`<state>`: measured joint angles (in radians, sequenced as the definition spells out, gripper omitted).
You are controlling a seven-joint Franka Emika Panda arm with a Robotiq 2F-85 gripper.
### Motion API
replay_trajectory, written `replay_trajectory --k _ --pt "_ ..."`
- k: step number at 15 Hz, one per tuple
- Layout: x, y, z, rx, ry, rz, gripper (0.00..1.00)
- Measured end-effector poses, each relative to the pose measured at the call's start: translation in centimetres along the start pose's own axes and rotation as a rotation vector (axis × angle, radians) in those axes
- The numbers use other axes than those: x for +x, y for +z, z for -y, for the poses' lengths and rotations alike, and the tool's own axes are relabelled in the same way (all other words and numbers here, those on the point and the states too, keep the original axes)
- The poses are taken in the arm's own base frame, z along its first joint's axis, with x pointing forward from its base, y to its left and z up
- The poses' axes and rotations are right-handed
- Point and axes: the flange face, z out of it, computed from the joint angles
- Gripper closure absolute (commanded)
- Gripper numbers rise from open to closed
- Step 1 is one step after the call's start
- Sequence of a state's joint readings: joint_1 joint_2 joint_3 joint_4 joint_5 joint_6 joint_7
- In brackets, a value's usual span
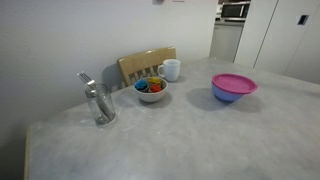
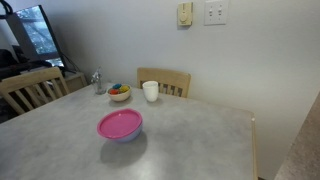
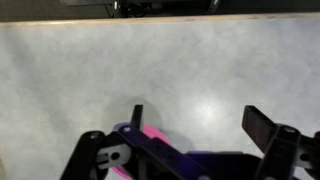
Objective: Remove the lid from the bowl and put it on the table
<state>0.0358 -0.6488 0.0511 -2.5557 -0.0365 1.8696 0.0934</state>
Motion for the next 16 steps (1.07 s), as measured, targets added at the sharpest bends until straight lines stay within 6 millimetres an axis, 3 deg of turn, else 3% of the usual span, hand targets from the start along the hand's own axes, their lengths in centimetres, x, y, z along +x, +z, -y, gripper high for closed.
replay_trajectory --k 9,16 --pt "5.9 5.3 -2.8 0.157 -0.176 -0.110 0.00" --pt "6.3 5.9 -2.5 0.191 -0.223 -0.124 0.00"
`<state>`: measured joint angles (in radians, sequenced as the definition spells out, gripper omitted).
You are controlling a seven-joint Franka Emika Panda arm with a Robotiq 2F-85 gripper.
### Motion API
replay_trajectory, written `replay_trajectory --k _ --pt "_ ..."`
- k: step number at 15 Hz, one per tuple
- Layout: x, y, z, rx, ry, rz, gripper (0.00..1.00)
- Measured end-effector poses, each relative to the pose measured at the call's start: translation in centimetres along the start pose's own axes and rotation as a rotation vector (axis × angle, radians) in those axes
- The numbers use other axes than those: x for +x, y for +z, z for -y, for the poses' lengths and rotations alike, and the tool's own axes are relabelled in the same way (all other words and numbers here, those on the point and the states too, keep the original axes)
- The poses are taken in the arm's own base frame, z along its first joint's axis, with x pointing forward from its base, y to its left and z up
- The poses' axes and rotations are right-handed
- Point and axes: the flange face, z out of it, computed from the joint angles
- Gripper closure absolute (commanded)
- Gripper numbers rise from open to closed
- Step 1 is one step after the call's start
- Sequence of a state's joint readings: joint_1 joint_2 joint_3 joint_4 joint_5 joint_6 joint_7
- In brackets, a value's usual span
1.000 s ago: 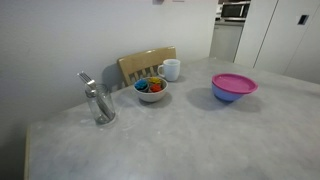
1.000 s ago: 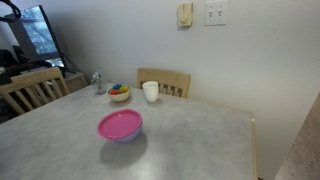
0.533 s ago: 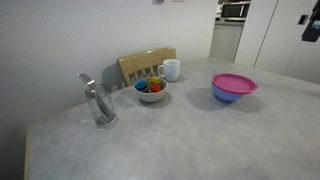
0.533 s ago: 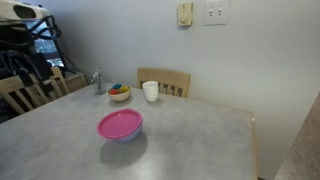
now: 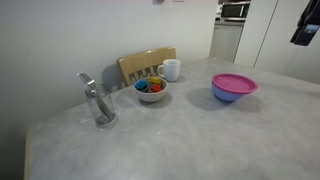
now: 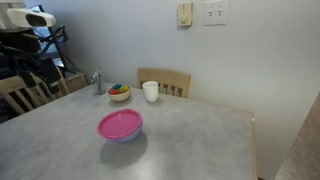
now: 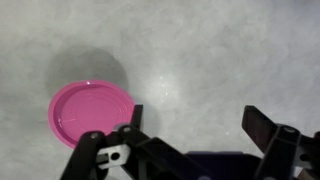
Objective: Remove the lid from the bowl and put it on the table
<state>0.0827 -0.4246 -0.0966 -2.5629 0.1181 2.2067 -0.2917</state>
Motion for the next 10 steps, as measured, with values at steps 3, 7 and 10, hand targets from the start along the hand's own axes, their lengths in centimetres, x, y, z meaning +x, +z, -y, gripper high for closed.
replay_trajectory --k 3,7,10 --pt "1.1 -0.1 -0.7 -0.018 0.067 -0.090 0.00" --pt "3.5 4.1 -3.3 0.011 0.140 -0.158 0.00" --pt "5.8 7.9 -4.9 0.051 0.164 -0.146 0.00"
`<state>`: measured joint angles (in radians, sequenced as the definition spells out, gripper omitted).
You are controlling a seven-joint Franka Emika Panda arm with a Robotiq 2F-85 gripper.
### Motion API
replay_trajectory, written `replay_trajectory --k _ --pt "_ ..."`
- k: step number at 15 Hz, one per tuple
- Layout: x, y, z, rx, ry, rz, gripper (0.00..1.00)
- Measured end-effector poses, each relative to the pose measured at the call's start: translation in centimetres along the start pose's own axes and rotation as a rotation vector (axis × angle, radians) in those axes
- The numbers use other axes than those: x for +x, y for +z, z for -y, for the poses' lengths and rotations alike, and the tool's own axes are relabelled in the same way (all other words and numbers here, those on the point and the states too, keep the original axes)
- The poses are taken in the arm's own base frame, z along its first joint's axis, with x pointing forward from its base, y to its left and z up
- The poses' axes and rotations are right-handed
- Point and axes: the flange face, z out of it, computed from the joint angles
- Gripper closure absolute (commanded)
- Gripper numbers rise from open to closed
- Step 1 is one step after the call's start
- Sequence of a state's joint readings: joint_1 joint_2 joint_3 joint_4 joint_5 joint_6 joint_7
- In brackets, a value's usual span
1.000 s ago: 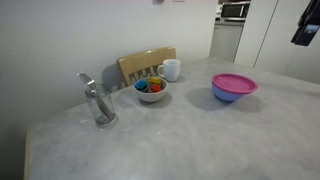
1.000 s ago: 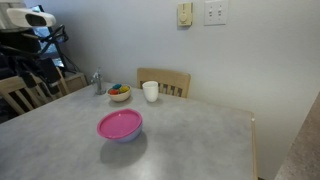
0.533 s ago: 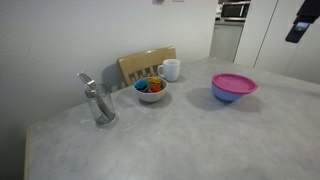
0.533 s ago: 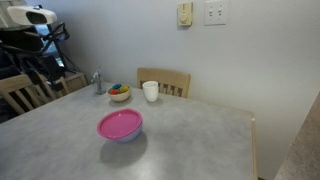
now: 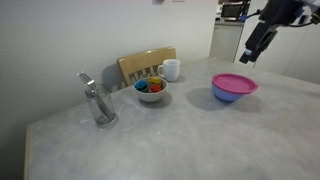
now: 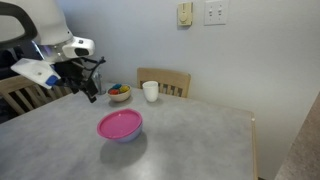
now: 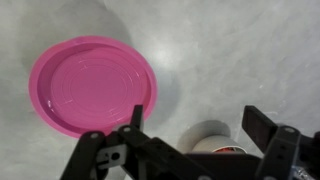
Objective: Remove the lid from the bowl and put it on the table
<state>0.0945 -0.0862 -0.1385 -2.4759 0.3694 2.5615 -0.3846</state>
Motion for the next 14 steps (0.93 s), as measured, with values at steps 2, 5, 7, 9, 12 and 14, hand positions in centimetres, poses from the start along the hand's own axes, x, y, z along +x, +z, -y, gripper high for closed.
replay_trajectory --k 2,5,7,9,12,14 --pt "1.6 2.0 -0.8 0.009 0.008 0.014 0.00" --pt "3.9 4.2 -2.2 -0.006 0.022 0.031 0.00" --pt "5.1 5.4 -3.4 -0.033 0.044 0.048 0.00" --pt "6.0 6.7 -4.4 -0.069 0.077 0.068 0.00" --pt "7.4 9.4 -3.9 -0.082 0.116 0.096 0.00" --pt "8.2 11.2 -2.8 -0.078 0.130 0.112 0.00"
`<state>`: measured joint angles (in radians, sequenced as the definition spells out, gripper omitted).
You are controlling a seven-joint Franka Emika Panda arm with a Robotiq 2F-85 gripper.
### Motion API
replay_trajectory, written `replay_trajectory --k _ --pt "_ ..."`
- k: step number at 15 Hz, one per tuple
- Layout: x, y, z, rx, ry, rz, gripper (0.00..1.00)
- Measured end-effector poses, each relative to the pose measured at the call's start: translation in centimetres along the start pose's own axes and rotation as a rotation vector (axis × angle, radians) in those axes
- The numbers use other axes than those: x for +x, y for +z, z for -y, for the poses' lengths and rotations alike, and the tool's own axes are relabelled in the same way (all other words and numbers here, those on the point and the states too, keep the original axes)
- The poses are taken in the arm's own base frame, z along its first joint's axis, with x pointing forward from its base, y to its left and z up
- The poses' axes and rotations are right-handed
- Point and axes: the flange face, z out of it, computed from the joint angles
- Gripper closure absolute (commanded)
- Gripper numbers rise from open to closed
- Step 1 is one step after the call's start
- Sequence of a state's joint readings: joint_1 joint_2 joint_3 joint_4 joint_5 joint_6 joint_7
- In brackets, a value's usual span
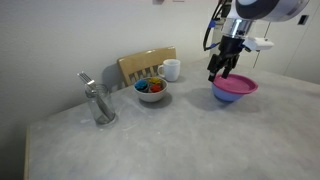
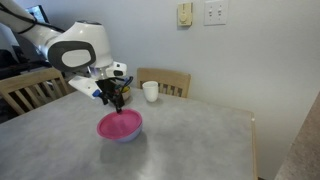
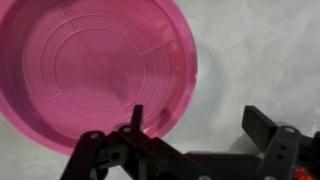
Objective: Remove the lid from the bowl and put it on the table
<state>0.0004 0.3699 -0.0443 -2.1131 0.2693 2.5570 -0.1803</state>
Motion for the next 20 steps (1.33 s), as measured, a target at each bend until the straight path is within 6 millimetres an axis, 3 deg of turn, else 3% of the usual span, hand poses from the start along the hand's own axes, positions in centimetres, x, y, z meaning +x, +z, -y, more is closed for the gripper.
replay_trajectory --k 4,7,9,13,14,17,19,20 --pt "0.9 2.0 1.0 -0.015 0.035 0.032 0.00" --pt "0.6 2.5 0.0 -0.045 0.083 0.060 0.00" --pt "0.5 2.5 -0.8 -0.057 0.117 0.076 0.10" --pt "0.2 2.6 -1.5 -0.058 0.153 0.101 0.13" --pt "0.1 2.6 -1.5 -0.058 0.156 0.106 0.30" --pt "0.0 2.7 -1.5 -0.058 0.159 0.112 0.40" --pt "0.1 2.6 -1.5 -0.057 0.161 0.113 0.52" --pt "0.2 2.5 -1.5 -0.057 0.160 0.112 0.64"
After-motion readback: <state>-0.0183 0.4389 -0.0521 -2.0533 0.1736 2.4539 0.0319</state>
